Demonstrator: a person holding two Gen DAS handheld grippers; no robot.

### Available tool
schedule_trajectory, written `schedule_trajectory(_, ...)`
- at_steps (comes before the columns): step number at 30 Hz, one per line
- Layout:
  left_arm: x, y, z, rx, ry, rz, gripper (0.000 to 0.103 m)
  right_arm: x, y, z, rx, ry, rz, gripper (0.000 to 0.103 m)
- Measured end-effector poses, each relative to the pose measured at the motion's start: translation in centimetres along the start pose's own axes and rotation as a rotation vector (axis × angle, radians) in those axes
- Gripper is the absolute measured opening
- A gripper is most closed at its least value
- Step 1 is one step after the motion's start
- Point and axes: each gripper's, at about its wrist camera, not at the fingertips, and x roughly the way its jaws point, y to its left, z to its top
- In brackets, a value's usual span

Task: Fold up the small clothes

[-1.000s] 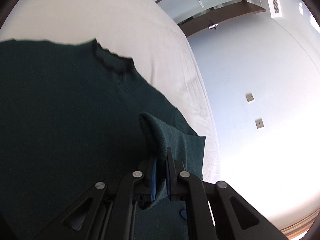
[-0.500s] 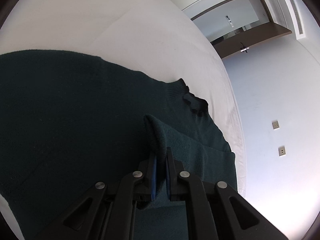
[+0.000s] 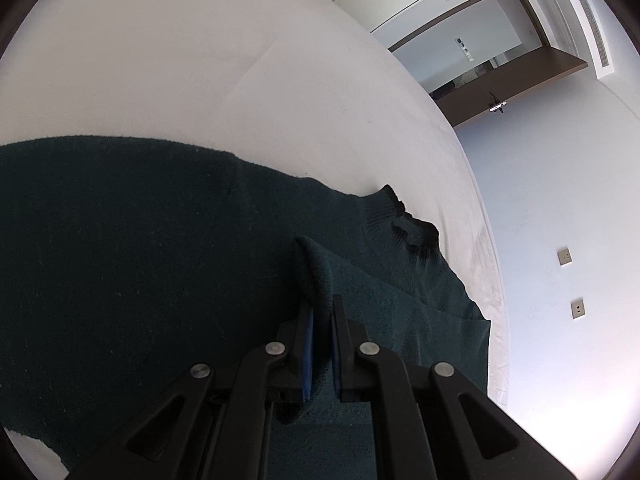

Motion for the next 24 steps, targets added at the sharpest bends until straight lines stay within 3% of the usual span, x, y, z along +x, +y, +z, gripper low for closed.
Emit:
schedule_trajectory(5,0.1,0.6,-0.4,-0.013,-0.001,-0.005,0.007,-1.4,1.0,0.8,0.030,0.027,-0.010,0.067)
schedule_trajectory(8,0.1,0.7,-0.7,-0.019,-0.011,-0.018,0.007,-2.5,1.9,2.0,0.005,0.000,0.011,0.067)
schedule_trajectory(16,-0.8,1.5,-1.3,-0.051,-0.047,-0.049,0.007,-3.2,4.0,9.4,-0.065,-0.067,0.050,0.067)
schedule_trajectory(24,-0.2,2.4,-1.7,-0.044,-0.031,-0.062,0.008,1.4,0.2,16.3,0.093,0.044,0.123,0.067)
